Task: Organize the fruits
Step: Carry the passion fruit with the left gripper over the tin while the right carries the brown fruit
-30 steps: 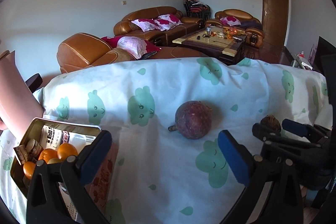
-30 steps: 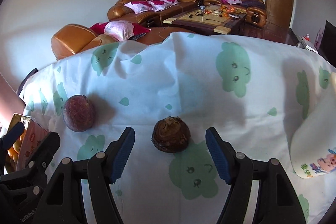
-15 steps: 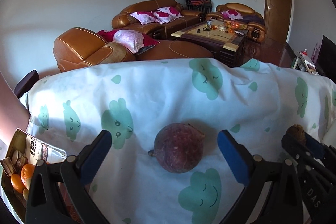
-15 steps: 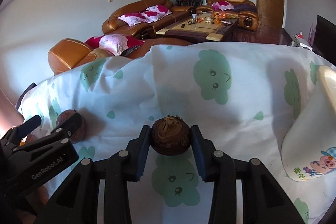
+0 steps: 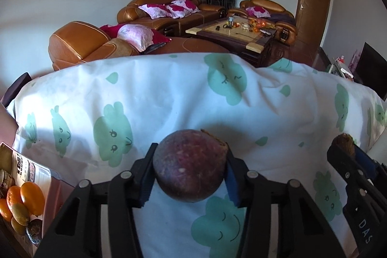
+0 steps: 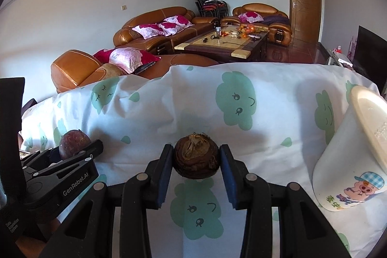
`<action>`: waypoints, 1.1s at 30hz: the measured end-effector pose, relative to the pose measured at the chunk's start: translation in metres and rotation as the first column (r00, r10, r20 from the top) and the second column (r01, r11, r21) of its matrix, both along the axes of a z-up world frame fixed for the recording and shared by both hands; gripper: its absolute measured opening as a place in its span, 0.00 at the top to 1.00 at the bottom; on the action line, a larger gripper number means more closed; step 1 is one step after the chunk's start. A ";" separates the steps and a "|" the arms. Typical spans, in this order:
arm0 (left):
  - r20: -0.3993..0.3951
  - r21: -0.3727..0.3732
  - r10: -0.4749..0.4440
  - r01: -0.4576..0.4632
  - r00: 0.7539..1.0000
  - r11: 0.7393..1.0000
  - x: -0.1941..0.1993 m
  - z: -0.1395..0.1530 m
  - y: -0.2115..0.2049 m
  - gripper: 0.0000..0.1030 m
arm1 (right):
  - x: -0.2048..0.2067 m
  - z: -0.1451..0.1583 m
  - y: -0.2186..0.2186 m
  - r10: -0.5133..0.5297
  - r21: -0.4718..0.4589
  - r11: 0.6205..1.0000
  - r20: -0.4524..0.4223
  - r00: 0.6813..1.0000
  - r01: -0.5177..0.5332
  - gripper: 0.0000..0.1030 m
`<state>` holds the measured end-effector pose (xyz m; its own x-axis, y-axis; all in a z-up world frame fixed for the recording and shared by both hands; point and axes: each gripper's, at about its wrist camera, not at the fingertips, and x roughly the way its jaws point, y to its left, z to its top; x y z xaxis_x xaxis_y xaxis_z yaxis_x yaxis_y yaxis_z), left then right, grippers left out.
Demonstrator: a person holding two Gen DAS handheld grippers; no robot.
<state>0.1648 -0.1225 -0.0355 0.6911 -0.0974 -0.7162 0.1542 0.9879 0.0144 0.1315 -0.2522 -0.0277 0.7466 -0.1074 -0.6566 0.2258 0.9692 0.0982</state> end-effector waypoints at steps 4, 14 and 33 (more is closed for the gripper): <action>0.060 -0.020 0.002 -0.001 0.998 1.000 -0.022 0.009 0.008 0.51 | -0.003 0.006 0.003 -0.009 -0.032 0.999 0.035 0.999 0.011 0.60; 0.114 -0.014 -0.013 0.015 0.993 1.000 -0.064 0.012 0.014 0.51 | -0.022 0.017 0.011 -0.038 -0.115 0.992 0.110 0.993 0.050 0.60; 0.187 -0.021 -0.037 0.042 0.982 0.999 -0.123 0.021 0.049 0.51 | -0.106 0.020 0.049 -0.056 -0.133 0.988 0.152 0.987 0.077 0.60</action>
<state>0.0417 -0.0739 -0.0141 0.8076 -0.1434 -0.5721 0.1901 0.9815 0.0223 0.0255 -0.2034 -0.0076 0.8219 -0.2422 -0.5155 0.2833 0.9590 0.0011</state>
